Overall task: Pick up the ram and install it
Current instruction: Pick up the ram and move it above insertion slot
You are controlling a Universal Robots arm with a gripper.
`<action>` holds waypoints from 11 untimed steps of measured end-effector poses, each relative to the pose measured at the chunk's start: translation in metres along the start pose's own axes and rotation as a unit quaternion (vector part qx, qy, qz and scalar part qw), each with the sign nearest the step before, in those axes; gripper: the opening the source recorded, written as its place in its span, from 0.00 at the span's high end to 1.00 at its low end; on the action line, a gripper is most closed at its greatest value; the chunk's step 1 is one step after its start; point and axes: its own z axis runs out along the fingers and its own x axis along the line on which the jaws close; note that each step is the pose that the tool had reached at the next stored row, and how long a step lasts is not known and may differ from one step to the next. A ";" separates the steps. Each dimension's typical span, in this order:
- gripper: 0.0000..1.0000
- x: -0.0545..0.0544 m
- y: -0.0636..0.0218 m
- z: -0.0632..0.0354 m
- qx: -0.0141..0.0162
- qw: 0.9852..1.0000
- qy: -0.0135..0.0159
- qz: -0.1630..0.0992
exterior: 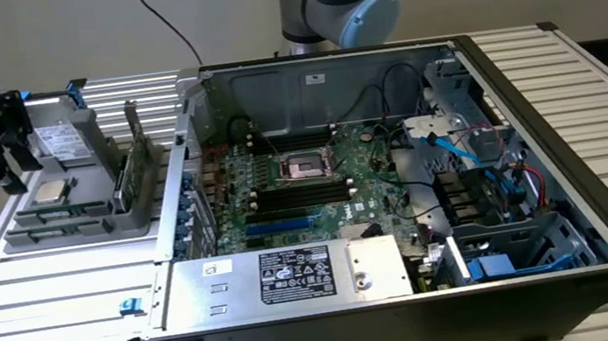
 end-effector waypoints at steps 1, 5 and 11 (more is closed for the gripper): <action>0.51 0.001 -0.0008 0.0015 -0.001 1.000 0.000 0.000; 0.51 0.005 -0.0050 0.0079 -0.003 1.000 0.000 0.000; 0.51 0.005 -0.0077 0.0188 -0.003 1.000 0.000 0.000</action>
